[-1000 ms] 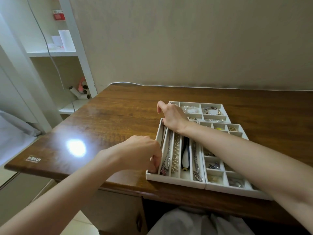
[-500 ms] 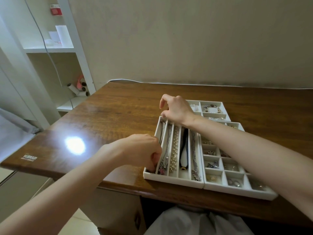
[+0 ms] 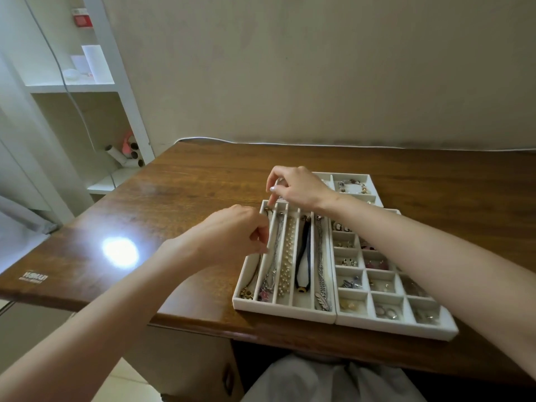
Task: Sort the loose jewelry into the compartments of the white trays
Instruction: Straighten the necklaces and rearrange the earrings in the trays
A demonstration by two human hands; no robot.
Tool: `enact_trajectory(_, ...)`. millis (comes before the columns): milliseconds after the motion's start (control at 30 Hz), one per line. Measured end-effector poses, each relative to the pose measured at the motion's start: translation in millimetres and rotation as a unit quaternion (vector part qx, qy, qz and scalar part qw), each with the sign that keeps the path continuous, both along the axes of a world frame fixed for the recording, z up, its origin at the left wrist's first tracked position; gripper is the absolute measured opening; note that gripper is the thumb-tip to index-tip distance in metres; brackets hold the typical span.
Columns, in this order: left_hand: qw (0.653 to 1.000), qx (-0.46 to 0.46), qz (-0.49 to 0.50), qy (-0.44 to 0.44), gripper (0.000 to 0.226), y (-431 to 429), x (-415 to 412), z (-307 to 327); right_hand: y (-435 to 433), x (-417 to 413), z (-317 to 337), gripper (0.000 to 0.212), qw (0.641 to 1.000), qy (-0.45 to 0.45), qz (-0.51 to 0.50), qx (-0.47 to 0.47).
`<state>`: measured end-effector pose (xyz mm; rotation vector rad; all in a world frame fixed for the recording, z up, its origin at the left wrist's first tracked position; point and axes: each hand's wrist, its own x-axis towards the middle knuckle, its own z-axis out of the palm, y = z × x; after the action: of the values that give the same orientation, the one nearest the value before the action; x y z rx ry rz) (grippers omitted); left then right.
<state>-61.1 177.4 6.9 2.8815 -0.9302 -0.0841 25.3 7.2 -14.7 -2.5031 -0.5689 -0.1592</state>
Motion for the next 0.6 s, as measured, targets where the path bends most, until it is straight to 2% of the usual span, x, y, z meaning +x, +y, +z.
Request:
enact_trajectory(100,0.994,-0.075,0.043,-0.059,0.009,-6.8,10.6,-4.4,-16.7,-1.3,13.8,0.013,0.998,-0.030,-0.025,0.045)
enact_trajectory(200,0.972,-0.142,0.134,-0.127,0.011,-10.0,46.6,-15.0,-32.8,-0.9,15.3,0.013,0.997,-0.035,-0.053,0.041)
enact_trajectory(333,0.956,-0.172,0.230,-0.057,0.025,-16.9,96.6,-36.3,-42.3,-5.1,5.9,0.011,0.997,-0.013,-0.053,0.061)
enact_trajectory(467,0.952,-0.180,0.245,-0.021,0.039,-28.8,112.7,-46.7,-49.9,-7.9,1.8,0.013,0.994,-0.014,-0.051,0.097)
enact_trajectory(600,0.947,-0.200,0.253,0.004,0.039,-35.8,112.7,-42.0,-57.3,-8.8,1.5,0.016,0.990,-0.018,-0.049,0.133)
